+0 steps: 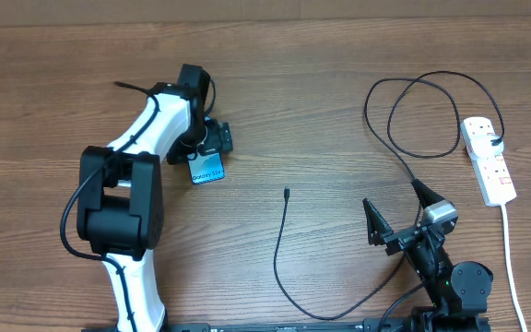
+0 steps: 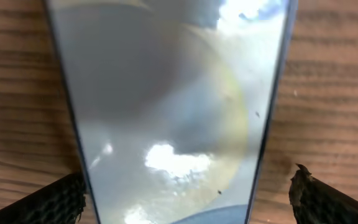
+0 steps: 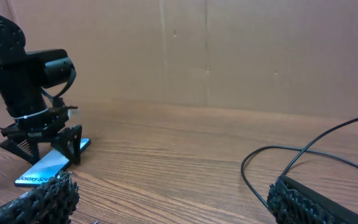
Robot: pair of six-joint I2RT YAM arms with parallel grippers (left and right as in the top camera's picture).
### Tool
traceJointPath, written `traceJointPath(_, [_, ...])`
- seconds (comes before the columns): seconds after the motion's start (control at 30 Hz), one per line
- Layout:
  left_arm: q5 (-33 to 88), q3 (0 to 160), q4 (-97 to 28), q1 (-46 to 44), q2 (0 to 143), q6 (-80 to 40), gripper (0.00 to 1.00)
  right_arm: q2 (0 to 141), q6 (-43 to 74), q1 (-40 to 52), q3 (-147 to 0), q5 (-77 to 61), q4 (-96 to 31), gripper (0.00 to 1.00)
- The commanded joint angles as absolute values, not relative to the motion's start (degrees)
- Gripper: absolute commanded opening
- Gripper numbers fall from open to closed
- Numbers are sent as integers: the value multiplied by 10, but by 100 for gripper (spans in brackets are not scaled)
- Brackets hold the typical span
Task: Plug charger to phone and switch on socket
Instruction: 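Lift the phone with the left gripper and carry it rightward toward center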
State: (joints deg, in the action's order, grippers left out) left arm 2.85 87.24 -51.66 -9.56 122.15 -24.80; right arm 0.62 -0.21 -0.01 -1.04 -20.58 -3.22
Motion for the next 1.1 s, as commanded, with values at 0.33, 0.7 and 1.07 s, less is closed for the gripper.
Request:
traceJointPath(0.33, [100,851,-529,-92,1254,-293,100,2,-1,-1,-4,-202,-32,100])
traceJointPath(0.7, [48,851,-570,-122,1254,-309,94,2,-1,-1,-4,-202,-32,100])
traceJointPath(1.07, [8,851,-644,-188,1254,-309,91,2,-1,-1,-4,-202,-32,100])
